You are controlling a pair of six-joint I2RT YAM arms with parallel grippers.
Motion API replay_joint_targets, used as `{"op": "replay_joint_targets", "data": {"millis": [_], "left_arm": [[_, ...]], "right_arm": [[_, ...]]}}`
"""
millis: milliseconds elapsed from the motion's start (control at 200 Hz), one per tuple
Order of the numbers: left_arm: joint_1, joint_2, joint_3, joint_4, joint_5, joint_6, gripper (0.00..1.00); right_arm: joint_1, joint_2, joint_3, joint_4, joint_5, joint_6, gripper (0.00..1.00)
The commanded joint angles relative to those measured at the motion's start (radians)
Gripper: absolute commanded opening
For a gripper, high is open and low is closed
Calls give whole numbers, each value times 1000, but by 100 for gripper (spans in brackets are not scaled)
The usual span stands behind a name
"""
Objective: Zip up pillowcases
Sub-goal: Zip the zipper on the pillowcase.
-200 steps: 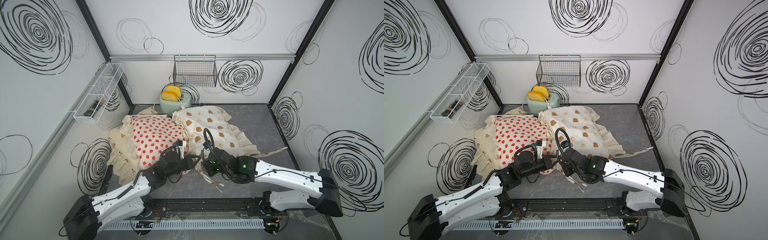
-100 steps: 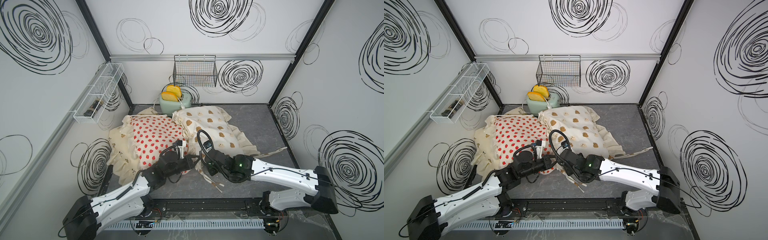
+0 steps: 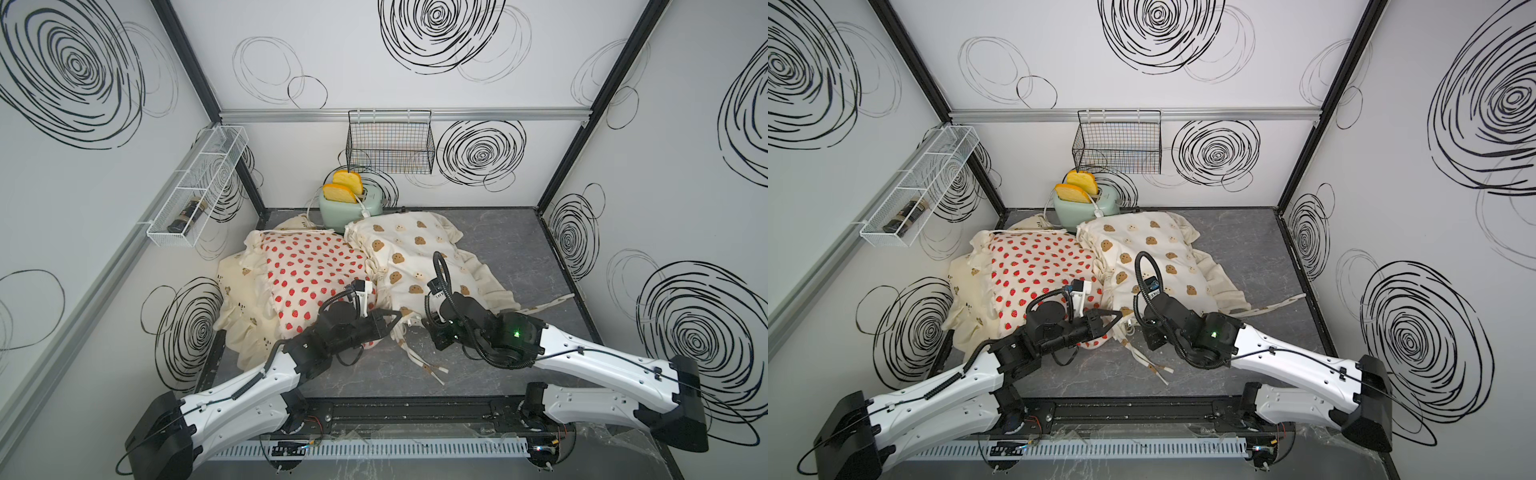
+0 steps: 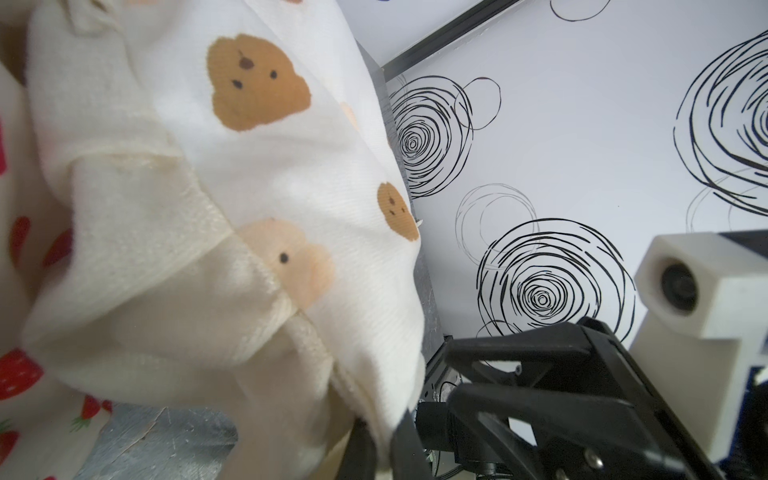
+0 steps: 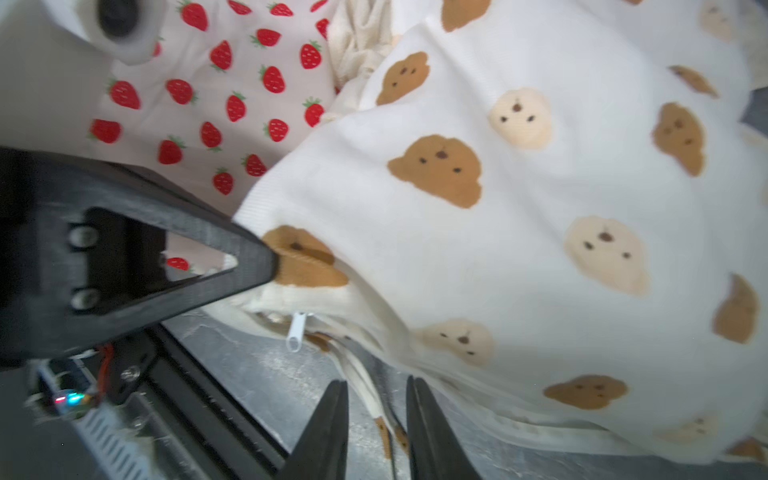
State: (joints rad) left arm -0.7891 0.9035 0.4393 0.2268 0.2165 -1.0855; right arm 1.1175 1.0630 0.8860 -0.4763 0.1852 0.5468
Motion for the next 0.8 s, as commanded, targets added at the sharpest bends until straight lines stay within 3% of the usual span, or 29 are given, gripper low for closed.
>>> {"op": "replay_joint_targets", "data": {"millis": [0, 65, 225, 790], "left_arm": [[6, -8, 36, 52, 3, -6, 0], [5, -11, 31, 58, 4, -10, 0], [4, -2, 35, 66, 15, -9, 0], [4, -2, 41, 52, 13, 6, 0]], "right_arm": [[-49, -58, -87, 181, -236, 100, 30], [-93, -77, -146, 278, -333, 134, 30], [-130, -68, -195, 405, -427, 206, 29], [-149, 30, -207, 462, -480, 258, 25]]}}
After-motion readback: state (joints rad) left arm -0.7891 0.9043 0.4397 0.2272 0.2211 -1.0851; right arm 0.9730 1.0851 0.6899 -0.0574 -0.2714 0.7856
